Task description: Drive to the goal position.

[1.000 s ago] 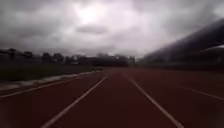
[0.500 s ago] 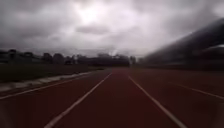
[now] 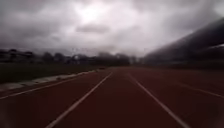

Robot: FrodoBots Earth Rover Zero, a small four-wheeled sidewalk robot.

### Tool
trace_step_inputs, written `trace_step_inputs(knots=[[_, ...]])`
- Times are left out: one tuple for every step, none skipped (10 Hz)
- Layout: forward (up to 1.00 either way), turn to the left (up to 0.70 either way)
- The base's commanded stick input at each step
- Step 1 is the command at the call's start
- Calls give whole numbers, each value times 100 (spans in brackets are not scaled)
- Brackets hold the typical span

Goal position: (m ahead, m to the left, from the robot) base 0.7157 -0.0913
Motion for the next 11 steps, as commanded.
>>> trace_step_inputs(knots=[[70, 0], [70, 0], [70, 0], [70, 0], [70, 0], [70, 0], [70, 0], [70, 0], [70, 0], [70, 0], [70, 0]])
